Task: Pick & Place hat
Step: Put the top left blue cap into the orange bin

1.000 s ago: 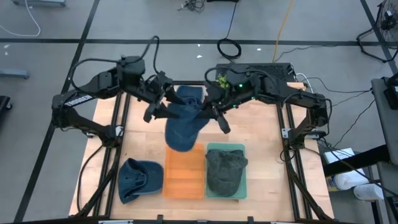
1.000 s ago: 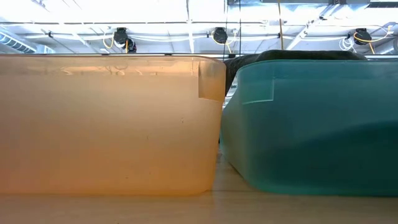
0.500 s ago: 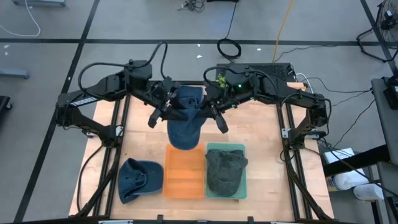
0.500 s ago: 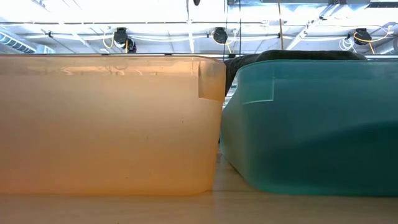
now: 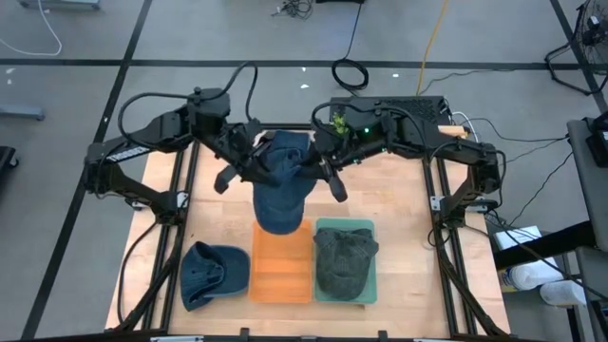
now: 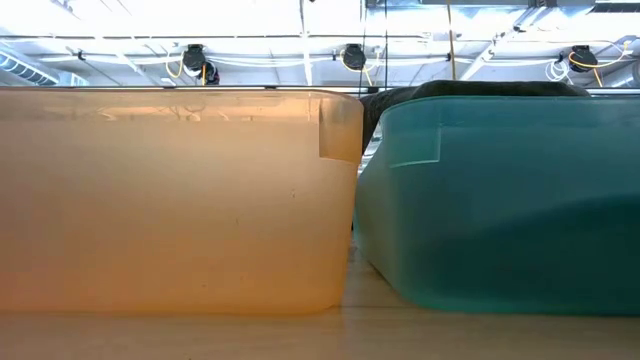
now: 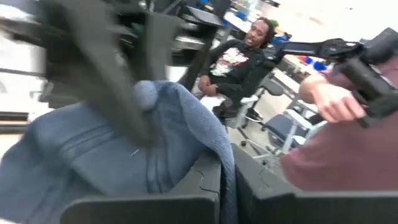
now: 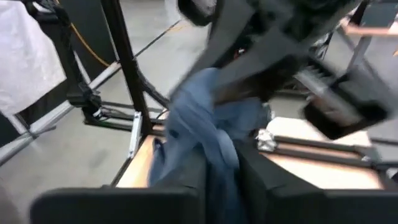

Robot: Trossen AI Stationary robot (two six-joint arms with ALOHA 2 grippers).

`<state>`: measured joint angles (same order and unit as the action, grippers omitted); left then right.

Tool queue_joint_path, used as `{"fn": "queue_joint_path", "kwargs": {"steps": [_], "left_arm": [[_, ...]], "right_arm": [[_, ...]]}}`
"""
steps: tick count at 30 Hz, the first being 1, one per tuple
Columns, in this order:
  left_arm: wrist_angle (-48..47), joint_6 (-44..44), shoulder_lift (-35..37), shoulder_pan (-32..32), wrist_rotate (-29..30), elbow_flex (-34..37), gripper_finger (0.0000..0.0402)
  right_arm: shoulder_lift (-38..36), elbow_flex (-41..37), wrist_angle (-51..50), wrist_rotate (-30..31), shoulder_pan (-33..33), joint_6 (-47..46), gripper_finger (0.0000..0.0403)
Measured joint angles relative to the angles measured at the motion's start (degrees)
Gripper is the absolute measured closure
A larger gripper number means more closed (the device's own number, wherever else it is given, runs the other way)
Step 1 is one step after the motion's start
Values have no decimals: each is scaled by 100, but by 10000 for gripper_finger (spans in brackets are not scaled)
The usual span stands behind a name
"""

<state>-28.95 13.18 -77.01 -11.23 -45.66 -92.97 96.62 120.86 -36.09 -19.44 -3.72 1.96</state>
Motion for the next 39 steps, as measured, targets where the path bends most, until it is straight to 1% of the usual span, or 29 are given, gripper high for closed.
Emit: {"fn": "queue_joint_path", "kwargs": {"steps": [3,5,9,12,14,16,19,23,26,30,36,39], "left_arm": [[2,1,44,-37,-229,0,396],[-103,-89,116,-103,-248,0,396],[-550,-689,317,-197,-242,-2,396],[-840,-1356,428,-210,-148,0,396],[-990,-1576,506,-196,-38,1,396],[-948,-1756,535,-165,76,1,396],[-1003,-2010,591,-75,133,36,396],[-973,-2084,672,99,228,418,396],[-496,-2033,828,270,288,968,396],[585,-1948,1140,429,427,1865,396],[2701,-1545,1668,710,511,3441,396],[3771,-1428,1780,856,600,4174,396]], "right_arm": [[-57,0,118,22,5,107,302],[-110,0,82,34,4,170,265],[-380,0,-157,23,-24,350,197],[-636,0,-203,17,15,459,163],[-769,2,-169,54,56,469,149],[-910,2,-231,253,120,478,141],[-1075,2,-260,478,155,485,139],[-1254,2,-326,465,155,483,142],[-1345,2,-313,458,157,501,144],[-1415,2,-318,462,155,734,141],[-1458,2,-154,458,155,778,138],[-1462,2,-82,458,155,778,138]]}}
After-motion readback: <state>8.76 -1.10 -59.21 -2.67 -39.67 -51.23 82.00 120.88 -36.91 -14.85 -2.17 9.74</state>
